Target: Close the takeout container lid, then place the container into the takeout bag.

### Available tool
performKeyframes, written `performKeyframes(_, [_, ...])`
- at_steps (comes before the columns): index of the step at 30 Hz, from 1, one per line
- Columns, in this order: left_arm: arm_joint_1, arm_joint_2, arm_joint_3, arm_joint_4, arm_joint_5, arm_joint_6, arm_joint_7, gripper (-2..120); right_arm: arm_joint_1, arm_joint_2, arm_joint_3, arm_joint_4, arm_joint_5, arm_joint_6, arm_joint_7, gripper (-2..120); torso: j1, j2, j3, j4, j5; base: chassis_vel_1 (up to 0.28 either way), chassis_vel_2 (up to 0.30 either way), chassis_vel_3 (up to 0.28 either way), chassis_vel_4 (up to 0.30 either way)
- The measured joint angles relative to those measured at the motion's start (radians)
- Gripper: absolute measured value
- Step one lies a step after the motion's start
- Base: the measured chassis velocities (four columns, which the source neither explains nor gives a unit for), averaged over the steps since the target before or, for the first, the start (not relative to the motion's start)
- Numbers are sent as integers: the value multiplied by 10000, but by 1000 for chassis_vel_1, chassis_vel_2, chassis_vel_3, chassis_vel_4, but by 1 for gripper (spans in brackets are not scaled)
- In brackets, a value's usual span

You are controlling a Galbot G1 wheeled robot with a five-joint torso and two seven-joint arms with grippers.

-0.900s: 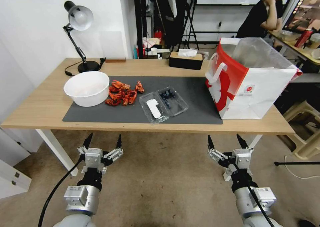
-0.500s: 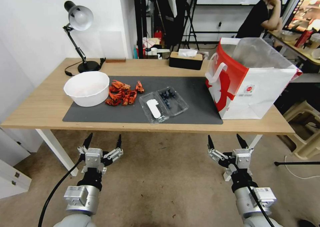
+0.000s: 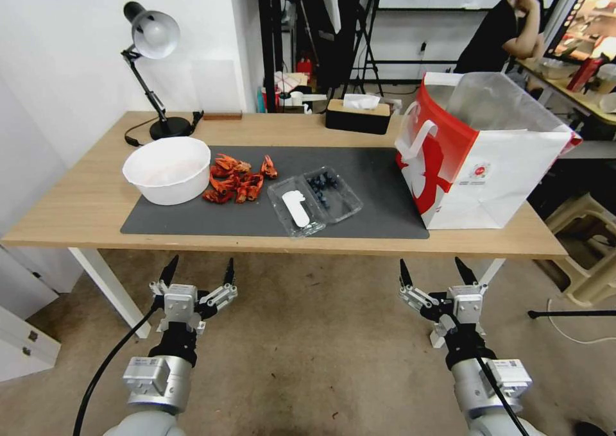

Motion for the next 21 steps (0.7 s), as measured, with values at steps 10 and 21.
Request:
performKeyframes(10, [-170, 264, 827, 420, -1347, -435, -1117, 100, 1005, -990, 719, -51, 1944, -1518, -1593, 100, 0, 0, 0, 1, -8, 0, 0, 0, 0])
performKeyframes(21, [-114, 397, 523, 420, -1232, -757, -882, 100, 1629, -1659, 655, -441, 2773, -988, -1820, 100, 1, 0, 1, 1, -1, 0, 0, 0, 0])
